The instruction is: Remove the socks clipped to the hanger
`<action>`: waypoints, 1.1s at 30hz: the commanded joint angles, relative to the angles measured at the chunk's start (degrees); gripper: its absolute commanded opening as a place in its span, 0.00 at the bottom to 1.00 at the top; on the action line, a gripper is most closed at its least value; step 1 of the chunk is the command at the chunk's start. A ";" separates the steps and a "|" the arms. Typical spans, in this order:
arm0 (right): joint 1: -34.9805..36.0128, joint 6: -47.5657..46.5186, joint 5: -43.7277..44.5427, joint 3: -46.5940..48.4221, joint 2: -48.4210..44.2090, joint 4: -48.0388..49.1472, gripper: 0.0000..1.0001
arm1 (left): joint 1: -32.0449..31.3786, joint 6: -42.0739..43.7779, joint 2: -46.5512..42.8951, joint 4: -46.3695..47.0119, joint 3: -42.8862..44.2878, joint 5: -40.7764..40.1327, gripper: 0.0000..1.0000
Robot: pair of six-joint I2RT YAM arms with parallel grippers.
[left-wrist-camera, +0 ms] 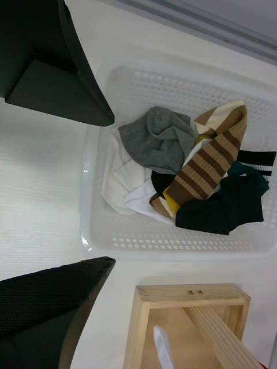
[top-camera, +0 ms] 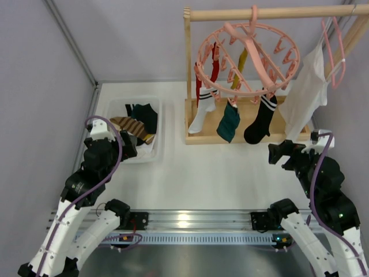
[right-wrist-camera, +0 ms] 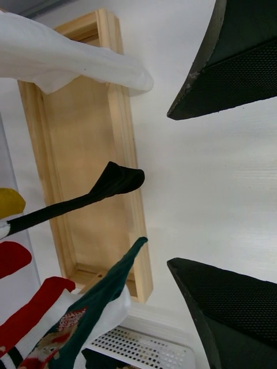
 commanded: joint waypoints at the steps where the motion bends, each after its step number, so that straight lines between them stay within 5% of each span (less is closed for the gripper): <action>1: -0.70 1.14 1.65 -1.01 -0.74 2.34 0.99 | 0.37 0.09 -0.76 2.99 -0.35 -0.06 0.99; 8: -0.70 1.32 -3.87 -6.20 -5.05 10.95 0.99 | 0.45 -0.09 -0.93 2.90 -0.44 0.21 0.99; 17: -0.70 -1.32 -27.95 -12.88 3.38 28.70 1.00 | 0.45 -0.17 -0.76 3.16 -0.52 2.57 0.99; 33: 5.27 -7.38 -22.87 -22.81 30.87 70.18 0.79 | 0.45 0.09 0.47 3.69 -0.18 5.39 0.99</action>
